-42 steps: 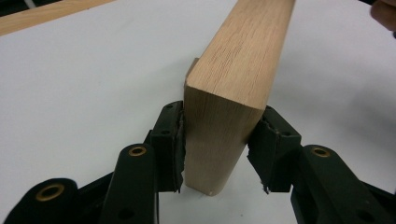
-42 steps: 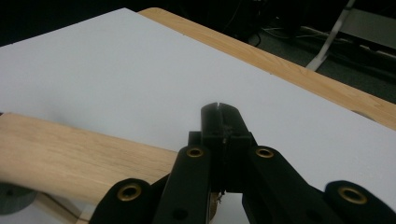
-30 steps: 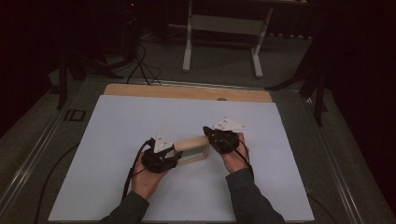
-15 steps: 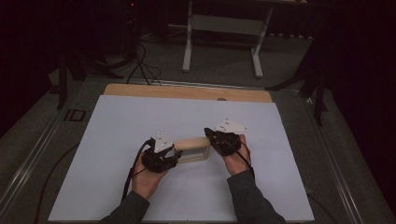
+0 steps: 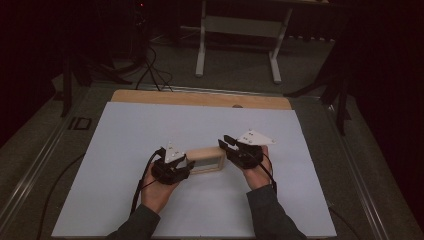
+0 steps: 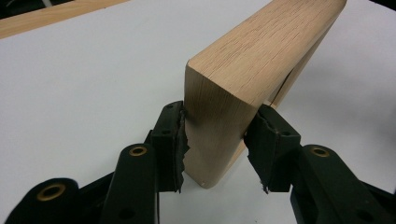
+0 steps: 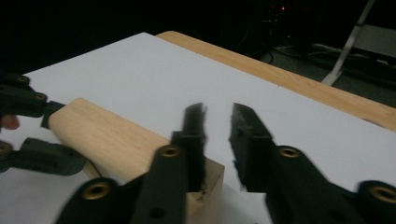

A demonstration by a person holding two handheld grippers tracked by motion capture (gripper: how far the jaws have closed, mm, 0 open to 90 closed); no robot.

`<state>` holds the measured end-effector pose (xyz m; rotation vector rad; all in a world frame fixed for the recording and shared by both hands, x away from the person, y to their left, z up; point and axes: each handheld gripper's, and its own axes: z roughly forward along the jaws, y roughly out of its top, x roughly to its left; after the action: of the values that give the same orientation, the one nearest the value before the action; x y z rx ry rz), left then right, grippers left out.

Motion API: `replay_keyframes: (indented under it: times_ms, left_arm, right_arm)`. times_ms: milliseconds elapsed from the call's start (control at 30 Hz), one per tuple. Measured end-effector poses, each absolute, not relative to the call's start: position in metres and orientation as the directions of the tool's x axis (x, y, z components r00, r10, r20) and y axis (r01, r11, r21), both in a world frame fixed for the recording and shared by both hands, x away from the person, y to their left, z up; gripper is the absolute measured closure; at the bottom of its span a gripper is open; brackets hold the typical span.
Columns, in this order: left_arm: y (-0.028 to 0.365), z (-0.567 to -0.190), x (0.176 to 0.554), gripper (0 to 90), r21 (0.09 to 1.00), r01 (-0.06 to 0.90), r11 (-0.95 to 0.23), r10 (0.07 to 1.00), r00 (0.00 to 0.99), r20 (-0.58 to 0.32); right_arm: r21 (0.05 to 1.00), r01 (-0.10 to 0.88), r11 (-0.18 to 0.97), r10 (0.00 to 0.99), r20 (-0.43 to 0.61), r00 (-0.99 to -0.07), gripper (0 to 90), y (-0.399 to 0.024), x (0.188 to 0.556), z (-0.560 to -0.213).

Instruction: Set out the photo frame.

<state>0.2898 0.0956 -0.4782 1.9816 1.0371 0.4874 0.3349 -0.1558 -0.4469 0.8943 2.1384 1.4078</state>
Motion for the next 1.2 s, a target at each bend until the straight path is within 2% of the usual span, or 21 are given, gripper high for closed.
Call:
replay_keyframes:
  times_ms: [167, 500, 767, 933, 1200]
  left_arm:
    - [0.096, -0.478, 0.29, 57.6, 0.81, 0.492, -0.319, 0.812, 0.582, -0.034]
    - [0.096, -0.479, 0.291, 57.7, 0.809, 0.494, -0.319, 0.813, 0.581, -0.033]
    - [0.096, -0.479, 0.291, 57.6, 0.81, 0.493, -0.317, 0.813, 0.581, -0.036]
    - [0.096, -0.479, 0.291, 57.6, 0.809, 0.495, -0.317, 0.813, 0.582, -0.037]
    - [0.096, -0.477, 0.291, 57.1, 0.812, 0.49, -0.317, 0.808, 0.587, -0.039]
  right_arm:
    - [0.918, 0.275, 0.286, 0.7, -0.005, -0.714, 57.2, -0.163, 0.33, -0.447]
    - [0.898, 0.259, 0.356, 0.63, -0.026, -0.776, 45.0, -0.164, 0.323, -0.46]
    - [0.877, 0.288, 0.386, 0.603, -0.004, -0.798, 34.8, -0.16, 0.329, -0.469]
    - [0.866, 0.281, 0.413, 0.576, -0.01, -0.818, 32.1, -0.156, 0.334, -0.475]
    - [0.86, 0.273, 0.431, 0.57, -0.025, -0.821, 35.2, -0.151, 0.338, -0.481]
